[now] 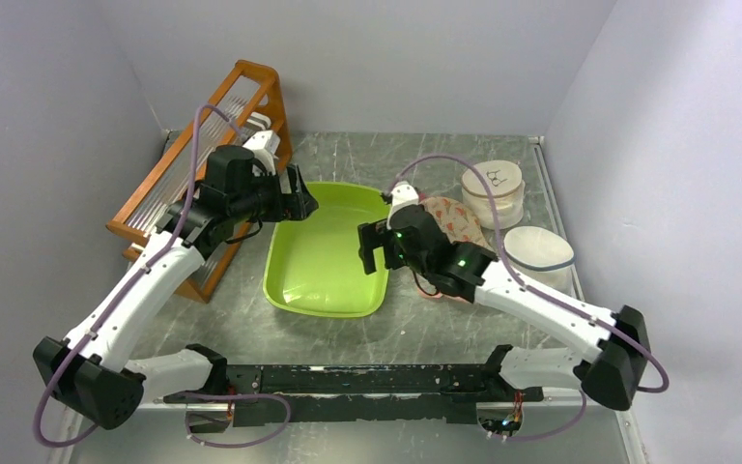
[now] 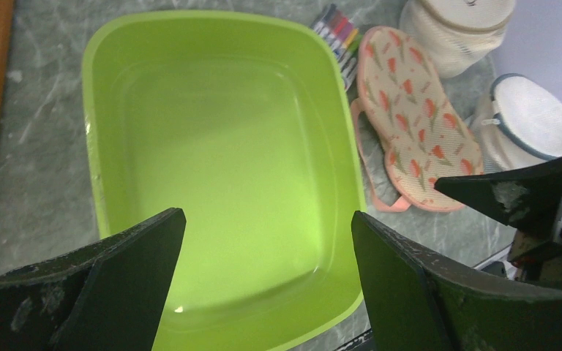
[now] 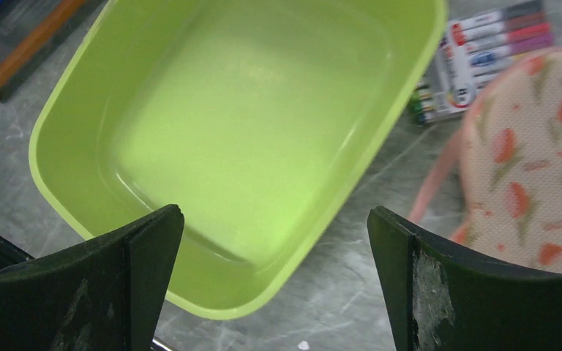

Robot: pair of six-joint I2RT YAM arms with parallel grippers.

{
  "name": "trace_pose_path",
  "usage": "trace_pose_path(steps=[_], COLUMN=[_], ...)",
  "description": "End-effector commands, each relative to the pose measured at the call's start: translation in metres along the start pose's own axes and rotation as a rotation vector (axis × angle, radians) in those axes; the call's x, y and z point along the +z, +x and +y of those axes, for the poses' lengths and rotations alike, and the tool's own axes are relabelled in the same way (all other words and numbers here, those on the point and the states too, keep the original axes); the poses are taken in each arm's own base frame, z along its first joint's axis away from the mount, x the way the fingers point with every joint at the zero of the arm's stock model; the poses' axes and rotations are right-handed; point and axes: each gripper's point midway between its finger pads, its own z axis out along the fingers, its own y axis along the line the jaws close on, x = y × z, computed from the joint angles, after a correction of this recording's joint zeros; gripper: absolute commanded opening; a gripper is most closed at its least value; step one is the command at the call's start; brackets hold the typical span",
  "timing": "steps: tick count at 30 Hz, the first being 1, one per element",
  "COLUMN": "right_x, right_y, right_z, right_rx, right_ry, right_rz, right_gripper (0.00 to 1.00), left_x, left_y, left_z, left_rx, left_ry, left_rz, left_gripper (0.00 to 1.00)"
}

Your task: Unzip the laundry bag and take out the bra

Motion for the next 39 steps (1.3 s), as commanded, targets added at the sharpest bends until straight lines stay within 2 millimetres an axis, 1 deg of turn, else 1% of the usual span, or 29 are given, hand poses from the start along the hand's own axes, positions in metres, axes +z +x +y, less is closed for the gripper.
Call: trace_pose_path(steps=[1,3,5,8,10,12,13,14,17,20,22,24,27,31,35,38,39], right_x=[0.024,0.040,0.057,0.089,0.112,0.140,0.158,0.172,0.204,0.226,0.246,0.260,0.279,0.304,0.326,0.341,0.346], right_y=[0.004,0.007,-0.001,-0.004,-0.007,-0.006,0.000,0.001,-0.003,-0.014,-0.003,0.001,0.002,-0.001,-0.013,-0.026,-0.038], right_z=[0.035,0.040,0.048,0.056,0.056,0.056,0.054,0.052,0.051,0.049,0.040,0.032,0.018,0.003,-0.010,-0.024,-0.028], right_rx=[0.064,0.070,0.094,0.127,0.158,0.194,0.200,0.202,0.211,0.227,0.246,0.250,0.235,0.257,0.303,0.313,0.317], right_ry=[-0.126,-0.129,-0.137,-0.142,-0.131,-0.121,-0.098,-0.071,-0.018,0.018,0.055,0.085,0.144,0.158,0.139,0.158,0.158], right_rz=[0.012,0.026,0.024,0.041,0.032,0.037,0.053,0.054,0.052,0.012,0.032,0.027,0.033,0.059,0.071,0.049,0.026], right_gripper=[1.00,1.00,1.00,1.00,1.00,1.00,1.00,1.00,1.00,1.00,1.00,1.00,1.00,1.00,1.00,1.00,1.00], left_x=[-0.018,-0.027,-0.036,-0.052,-0.063,-0.074,-0.080,-0.083,-0.091,-0.094,-0.097,-0.100,-0.105,-0.112,-0.118,-0.122,-0.124], left_y=[0.006,0.004,0.002,-0.004,-0.009,-0.013,-0.015,-0.014,-0.014,-0.013,-0.012,-0.012,-0.012,-0.010,-0.007,-0.006,-0.007], left_z=[0.011,0.009,0.008,0.006,0.002,-0.001,-0.004,-0.005,-0.010,-0.016,-0.017,-0.016,-0.014,-0.015,-0.014,-0.015,-0.015], left_rx=[-0.014,-0.008,-0.002,0.011,0.019,0.013,0.009,0.001,-0.013,-0.018,-0.017,-0.016,-0.019,-0.018,-0.022,-0.028,-0.031], left_ry=[-0.063,-0.056,-0.058,-0.071,-0.063,-0.049,-0.035,-0.027,0.007,0.034,0.044,0.039,0.027,0.038,0.037,0.039,0.040], left_rz=[-0.024,-0.038,-0.046,-0.053,-0.064,-0.092,-0.113,-0.121,-0.144,-0.140,-0.137,-0.142,-0.154,-0.157,-0.164,-0.167,-0.169], left_gripper=[0.96,0.96,0.96,0.96,0.96,0.96,0.96,0.96,0.96,0.96,0.96,0.96,0.96,0.96,0.96,0.96,0.96])
